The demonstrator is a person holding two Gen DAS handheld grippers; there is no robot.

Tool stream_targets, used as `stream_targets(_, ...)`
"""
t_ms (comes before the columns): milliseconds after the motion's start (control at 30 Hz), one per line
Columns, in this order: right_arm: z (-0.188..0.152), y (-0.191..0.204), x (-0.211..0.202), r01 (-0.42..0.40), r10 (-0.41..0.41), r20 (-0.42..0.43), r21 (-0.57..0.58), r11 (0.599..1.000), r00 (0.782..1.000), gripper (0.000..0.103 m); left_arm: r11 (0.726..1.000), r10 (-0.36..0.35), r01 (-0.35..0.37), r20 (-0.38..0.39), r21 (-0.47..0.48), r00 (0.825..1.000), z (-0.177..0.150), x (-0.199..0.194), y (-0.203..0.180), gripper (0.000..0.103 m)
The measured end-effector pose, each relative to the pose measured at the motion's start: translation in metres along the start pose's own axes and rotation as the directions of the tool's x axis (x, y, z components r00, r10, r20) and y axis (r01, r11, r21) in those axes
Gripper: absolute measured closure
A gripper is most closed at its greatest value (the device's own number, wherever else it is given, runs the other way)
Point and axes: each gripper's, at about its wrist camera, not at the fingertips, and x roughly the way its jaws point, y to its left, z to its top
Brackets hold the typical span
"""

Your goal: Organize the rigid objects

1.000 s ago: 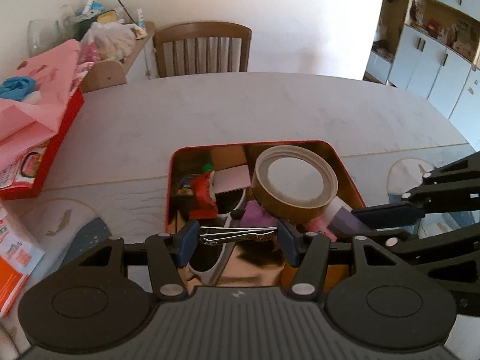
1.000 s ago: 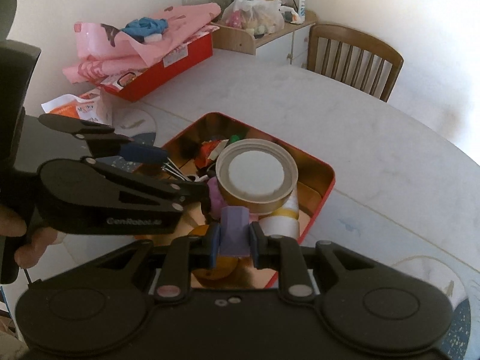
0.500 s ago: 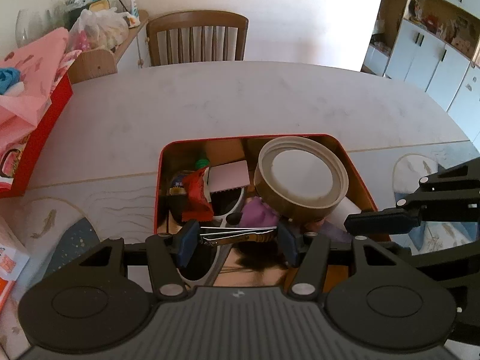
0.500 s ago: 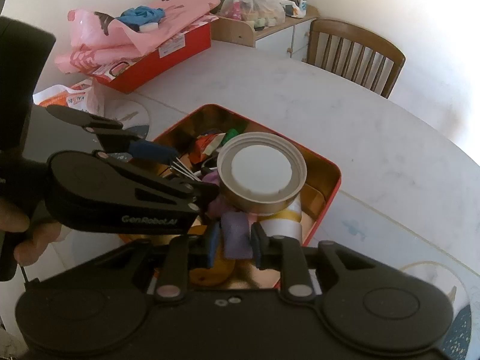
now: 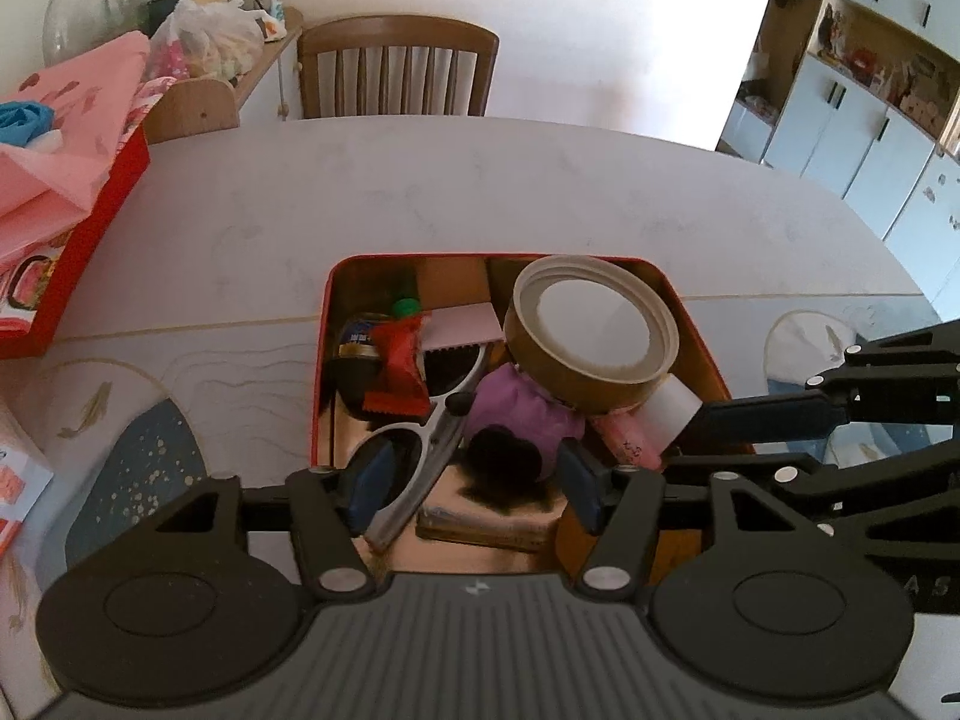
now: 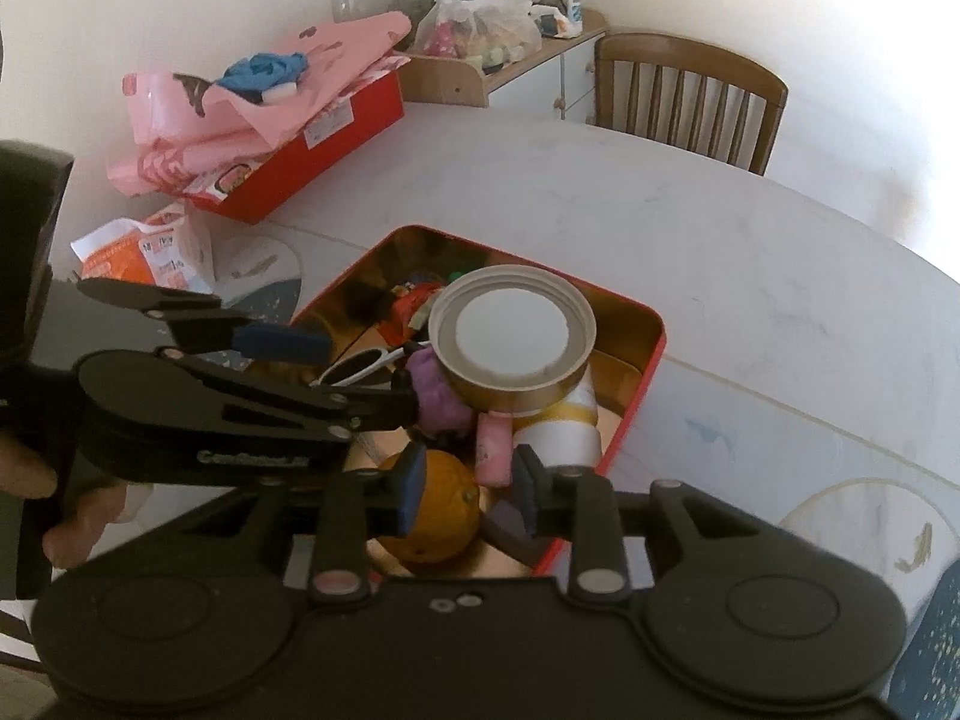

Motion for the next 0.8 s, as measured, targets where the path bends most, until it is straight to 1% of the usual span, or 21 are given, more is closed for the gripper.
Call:
stream_targets(133, -0.003, -0.004, -0.012, -0.011, 0.010, 0.024, 0.034, 0.999, 1.000, 0.068, 1.000, -0.007, 0.007, 0.025, -0.017, 1.000, -0.003, -0.015, 0.000, 0.039)
stream_targets(200, -0.004, -0.004, -0.020, -0.017, 0.015, 0.043, 0.049, 0.999, 0.999, 0.067, 1.000, -0.014, 0.015, 0.043, -0.022, 0.999, -0.004, -0.023, -0.001, 0.037)
stream_targets(400, -0.007, 0.000, -0.044, -0.022, 0.016, 0.099, 0.064, 0.998, 0.995, 0.062, 0.999, 0.003, 0.000, 0.103, -0.033, 0.995, -0.006, -0.051, -0.010, 0.034)
stream_targets(433, -0.007, 0.001, -0.047, -0.021, 0.014, 0.107, 0.065, 0.998, 0.994, 0.060, 0.999, 0.005, -0.001, 0.111, -0.036, 0.994, -0.006, -0.056, -0.011, 0.033)
stream_targets(500, -0.010, 0.002, -0.055, -0.019, 0.010, 0.125, 0.070, 0.997, 0.992, 0.052, 0.999, 0.014, -0.010, 0.130, -0.037, 0.991, -0.007, -0.066, -0.013, 0.027)
stream_targets(567, -0.012, 0.001, -0.063, -0.027, 0.015, 0.143, 0.080, 0.996, 0.990, 0.044, 0.999, 0.021, -0.015, 0.143, -0.041, 0.990, -0.008, -0.074, -0.015, 0.025)
stream_targets(633, -0.015, 0.002, -0.070, -0.027, 0.014, 0.156, 0.084, 0.996, 0.988, 0.040, 0.999, 0.030, -0.025, 0.151, -0.040, 0.988, -0.010, -0.081, -0.018, 0.025)
stream_targets(700, -0.018, 0.003, -0.078, -0.023, 0.009, 0.173, 0.077, 0.997, 0.985, 0.039, 0.999, 0.038, -0.032, 0.157, -0.041, 0.987, -0.011, -0.086, -0.020, 0.023)
stream_targets(733, -0.019, 0.004, -0.081, -0.020, 0.007, 0.180, 0.074, 0.997, 0.984, 0.035, 0.999, 0.037, -0.031, 0.160, -0.041, 0.986, -0.012, -0.089, -0.021, 0.022)
stream_targets(767, -0.021, 0.004, -0.085, -0.019, 0.006, 0.188, 0.072, 0.997, 0.982, 0.028, 0.999, 0.041, -0.034, 0.162, -0.042, 0.986, -0.014, -0.092, -0.022, 0.021)
stream_targets(800, -0.023, 0.004, -0.089, -0.020, 0.005, 0.199, 0.070, 0.997, 0.980, 0.025, 0.998, 0.044, -0.037, 0.164, -0.045, 0.986, -0.015, -0.094, -0.022, 0.021)
